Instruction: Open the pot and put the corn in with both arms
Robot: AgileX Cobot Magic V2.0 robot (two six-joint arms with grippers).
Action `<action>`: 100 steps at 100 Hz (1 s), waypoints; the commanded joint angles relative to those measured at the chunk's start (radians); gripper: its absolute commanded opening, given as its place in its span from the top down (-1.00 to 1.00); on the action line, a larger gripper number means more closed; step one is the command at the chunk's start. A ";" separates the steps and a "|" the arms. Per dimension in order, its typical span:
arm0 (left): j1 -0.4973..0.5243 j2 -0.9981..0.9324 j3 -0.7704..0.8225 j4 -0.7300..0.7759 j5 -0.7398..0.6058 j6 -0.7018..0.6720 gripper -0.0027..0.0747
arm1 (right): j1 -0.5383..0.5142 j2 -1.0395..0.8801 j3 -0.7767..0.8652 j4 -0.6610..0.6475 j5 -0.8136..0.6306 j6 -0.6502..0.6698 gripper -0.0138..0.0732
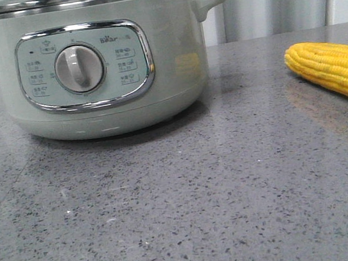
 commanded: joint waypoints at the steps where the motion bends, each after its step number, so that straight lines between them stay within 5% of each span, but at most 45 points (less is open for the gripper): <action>1: 0.001 -0.073 -0.064 0.001 -0.094 -0.001 0.62 | -0.001 0.010 -0.037 -0.004 -0.075 -0.005 -0.32; 27: 0.042 -0.188 -0.130 0.074 -0.096 0.007 0.69 | -0.001 0.010 -0.037 -0.004 -0.084 -0.005 -0.32; 46: 0.195 -0.324 -0.104 0.074 0.001 0.007 0.69 | -0.001 0.010 -0.037 -0.004 -0.084 -0.005 -0.32; 78: 0.497 -0.521 0.152 0.074 -0.016 0.007 0.69 | -0.001 0.010 -0.037 -0.004 -0.089 -0.005 -0.32; 100: 0.662 -0.555 0.389 -0.003 -0.146 0.007 0.69 | -0.001 0.010 -0.037 -0.004 -0.089 -0.005 -0.32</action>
